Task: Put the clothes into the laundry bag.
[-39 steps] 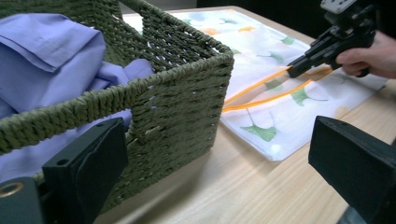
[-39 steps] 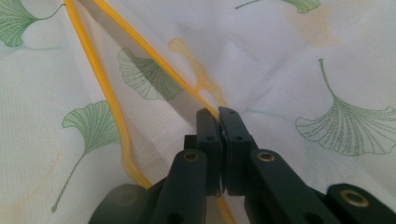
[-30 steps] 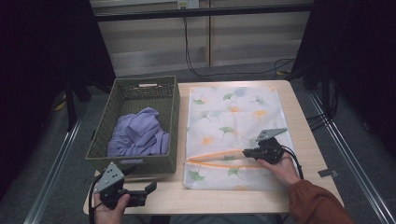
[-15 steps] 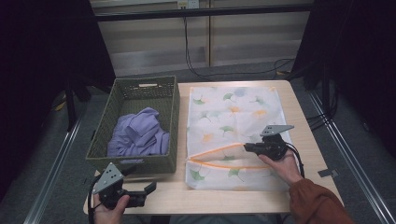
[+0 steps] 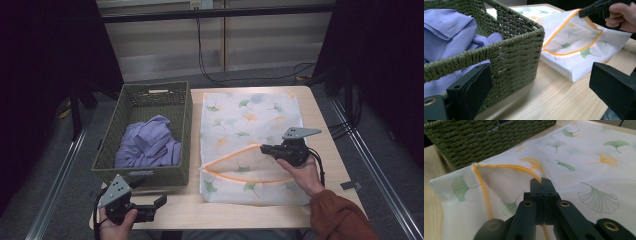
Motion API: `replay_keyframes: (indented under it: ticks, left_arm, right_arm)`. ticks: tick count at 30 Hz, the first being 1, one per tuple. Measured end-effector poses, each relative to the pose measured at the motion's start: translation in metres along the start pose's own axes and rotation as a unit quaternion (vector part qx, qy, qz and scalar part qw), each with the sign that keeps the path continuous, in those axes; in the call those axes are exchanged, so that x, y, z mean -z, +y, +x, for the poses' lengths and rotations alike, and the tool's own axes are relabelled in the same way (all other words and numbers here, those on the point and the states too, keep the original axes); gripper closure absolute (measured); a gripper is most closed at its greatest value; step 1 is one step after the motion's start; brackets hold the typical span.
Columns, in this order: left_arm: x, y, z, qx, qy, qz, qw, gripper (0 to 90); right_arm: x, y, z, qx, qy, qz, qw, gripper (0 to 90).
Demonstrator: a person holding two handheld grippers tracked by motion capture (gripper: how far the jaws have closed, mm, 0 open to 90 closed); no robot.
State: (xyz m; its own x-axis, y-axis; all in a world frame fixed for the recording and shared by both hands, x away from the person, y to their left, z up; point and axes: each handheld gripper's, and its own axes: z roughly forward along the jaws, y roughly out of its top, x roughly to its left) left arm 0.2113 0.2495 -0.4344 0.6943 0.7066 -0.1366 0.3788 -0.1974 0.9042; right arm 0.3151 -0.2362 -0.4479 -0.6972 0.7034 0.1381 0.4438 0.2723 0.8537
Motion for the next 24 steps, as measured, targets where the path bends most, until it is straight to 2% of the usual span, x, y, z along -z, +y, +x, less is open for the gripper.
replay_keyframes:
  ticks: [8, 20, 24]
  left_arm:
    - [0.002, 0.000, 0.001, 0.004, 0.011, -0.002, 0.9999, 4.1]
    - [0.002, 0.000, 0.002, 0.008, 0.005, -0.006, 0.9999, 3.7]
    - [0.002, 0.000, 0.003, 0.010, 0.005, -0.012, 0.9999, 3.3]
  right_arm:
    - [0.003, 0.013, -0.005, 0.002, -0.004, -0.022, 0.9998, 90.0]
    - [0.009, 0.041, -0.011, 0.010, -0.007, -0.052, 0.9986, 90.0]
    - [0.012, 0.051, -0.013, 0.014, -0.007, -0.070, 0.9974, 90.0]
